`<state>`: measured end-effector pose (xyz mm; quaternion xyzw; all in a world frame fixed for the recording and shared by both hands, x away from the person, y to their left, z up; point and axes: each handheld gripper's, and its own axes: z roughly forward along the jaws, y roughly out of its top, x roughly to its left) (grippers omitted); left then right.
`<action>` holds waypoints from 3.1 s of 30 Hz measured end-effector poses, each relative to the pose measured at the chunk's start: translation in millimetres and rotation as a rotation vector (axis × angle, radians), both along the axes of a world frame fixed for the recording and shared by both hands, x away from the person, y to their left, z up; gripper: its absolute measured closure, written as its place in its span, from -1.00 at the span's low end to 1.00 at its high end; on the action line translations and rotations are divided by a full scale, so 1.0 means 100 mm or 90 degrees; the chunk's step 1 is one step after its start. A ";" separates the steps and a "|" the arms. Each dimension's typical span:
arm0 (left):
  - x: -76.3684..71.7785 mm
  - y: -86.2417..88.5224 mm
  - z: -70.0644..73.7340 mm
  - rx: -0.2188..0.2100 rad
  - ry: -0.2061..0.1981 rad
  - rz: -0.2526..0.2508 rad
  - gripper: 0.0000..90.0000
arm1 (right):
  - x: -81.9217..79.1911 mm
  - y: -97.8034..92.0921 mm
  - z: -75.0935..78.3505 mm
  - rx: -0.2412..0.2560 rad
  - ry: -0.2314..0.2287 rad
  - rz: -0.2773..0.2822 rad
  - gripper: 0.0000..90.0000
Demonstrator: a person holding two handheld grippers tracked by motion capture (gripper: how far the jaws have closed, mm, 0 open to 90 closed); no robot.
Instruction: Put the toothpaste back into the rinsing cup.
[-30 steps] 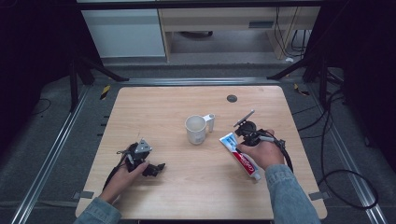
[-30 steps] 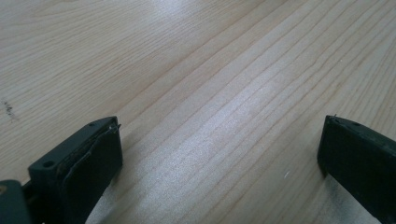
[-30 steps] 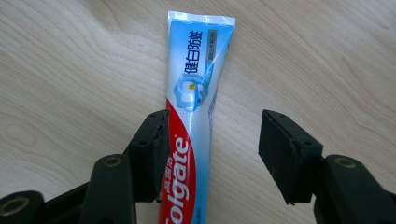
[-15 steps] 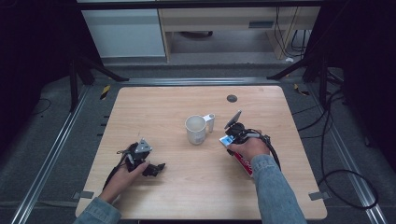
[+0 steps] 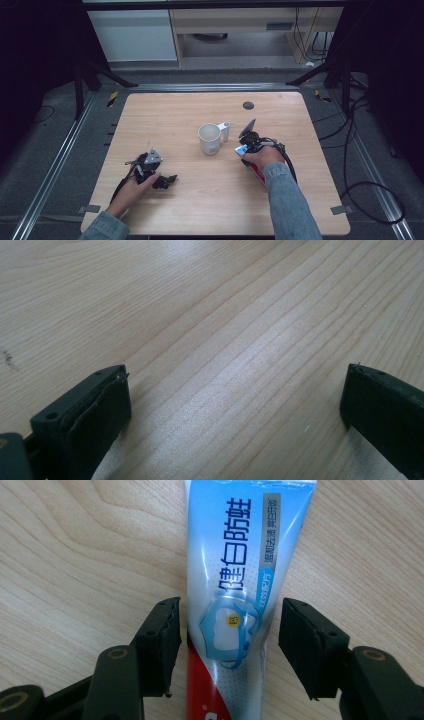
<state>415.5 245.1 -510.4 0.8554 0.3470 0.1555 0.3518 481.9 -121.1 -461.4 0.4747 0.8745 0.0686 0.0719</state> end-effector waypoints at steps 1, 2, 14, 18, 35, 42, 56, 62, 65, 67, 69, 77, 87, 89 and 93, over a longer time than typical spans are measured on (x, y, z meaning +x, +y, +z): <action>0.00 0.00 0.00 0.000 0.000 0.000 -1.00 | 0.00 0.00 -0.01 0.000 0.004 -0.004 -0.03; 0.00 0.00 0.00 0.000 0.000 0.000 -1.00 | 0.00 0.00 -0.01 0.000 0.004 -0.004 -0.03; 0.00 0.00 0.00 -0.001 0.001 0.001 -1.00 | 0.02 0.00 -0.06 -0.007 0.004 -0.003 0.04; 0.00 0.00 0.00 -0.001 0.001 0.001 -1.00 | 0.02 -0.01 -0.06 -0.005 0.006 -0.002 0.09; 0.00 0.00 0.00 -0.001 0.001 0.001 -1.00 | 0.01 -0.05 0.02 -0.007 0.004 0.008 0.55; 0.00 0.00 0.00 -0.001 0.001 0.001 -1.00 | 0.00 -0.09 0.06 0.014 0.003 -0.008 0.61; 0.00 0.00 0.00 0.000 0.000 0.000 -1.00 | -0.03 -0.17 0.41 0.034 -0.017 -0.010 0.63; 0.00 0.00 0.00 0.000 0.000 0.000 -1.00 | -0.04 -0.26 0.56 0.035 -0.032 -0.022 0.63; 0.00 0.00 0.00 0.000 0.000 0.000 -1.00 | -0.05 -0.31 0.61 0.046 -0.042 -0.027 0.63; 0.00 0.00 0.00 0.000 0.000 0.000 -1.00 | -0.06 -0.34 0.62 0.053 -0.048 -0.028 0.63; 0.00 0.00 0.00 0.000 0.000 0.000 -1.00 | -0.06 -0.35 0.63 0.058 -0.052 -0.029 0.63; 0.00 0.00 0.00 0.000 0.000 0.000 -1.00 | -0.09 -0.44 0.74 0.091 -0.093 -0.039 0.64; 0.00 0.00 0.00 0.000 0.000 0.000 -1.00 | -0.14 -0.56 0.89 0.136 -0.145 -0.053 0.64; 0.00 0.00 0.00 0.000 0.000 0.000 -1.00 | -0.16 -0.59 0.92 0.151 -0.165 -0.059 0.64; 0.00 0.00 0.00 -0.001 0.001 0.001 -1.00 | -0.18 -0.64 0.96 0.171 -0.199 -0.065 0.64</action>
